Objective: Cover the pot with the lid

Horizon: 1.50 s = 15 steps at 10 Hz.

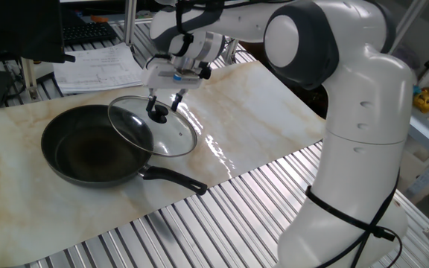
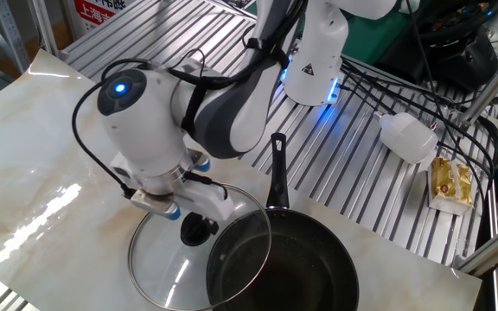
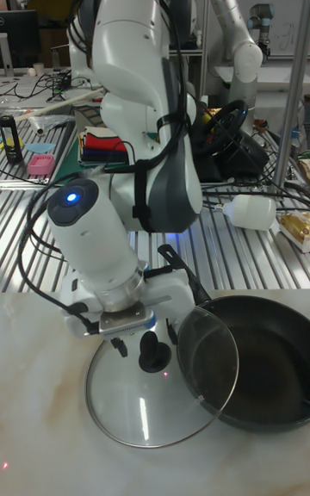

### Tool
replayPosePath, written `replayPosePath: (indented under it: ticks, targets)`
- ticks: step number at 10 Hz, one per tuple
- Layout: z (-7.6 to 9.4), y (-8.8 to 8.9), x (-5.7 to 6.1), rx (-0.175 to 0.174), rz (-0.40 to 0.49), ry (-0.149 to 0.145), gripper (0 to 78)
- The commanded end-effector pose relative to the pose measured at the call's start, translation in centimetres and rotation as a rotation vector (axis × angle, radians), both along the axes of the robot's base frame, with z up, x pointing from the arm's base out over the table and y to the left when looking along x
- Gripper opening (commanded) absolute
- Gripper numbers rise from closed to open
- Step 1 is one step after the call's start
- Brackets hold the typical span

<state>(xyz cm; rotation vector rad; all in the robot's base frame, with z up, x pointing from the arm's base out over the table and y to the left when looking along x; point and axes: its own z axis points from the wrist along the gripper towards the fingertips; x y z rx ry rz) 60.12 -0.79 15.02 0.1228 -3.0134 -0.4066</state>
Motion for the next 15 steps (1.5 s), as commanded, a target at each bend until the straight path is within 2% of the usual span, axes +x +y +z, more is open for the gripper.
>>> replayPosePath:
  ticks: [1, 3, 5, 8, 11, 15]
  targets:
    - [-0.08, -0.36, 0.9, 0.045, -0.013, 0.011, 77.4]
    - [-0.84, -0.41, 0.79, 0.061, -0.034, 0.034, 77.4]
    - [-0.85, -0.46, 0.78, 0.075, -0.038, 0.041, 77.4]
    - [-0.26, 0.21, 0.86, 0.057, -0.059, 0.049, 77.4]
    - [-0.32, 0.18, 0.86, 0.043, -0.065, 0.047, 77.4]
    - [-0.67, -0.56, 0.8, 0.055, -0.062, 0.04, 77.4]
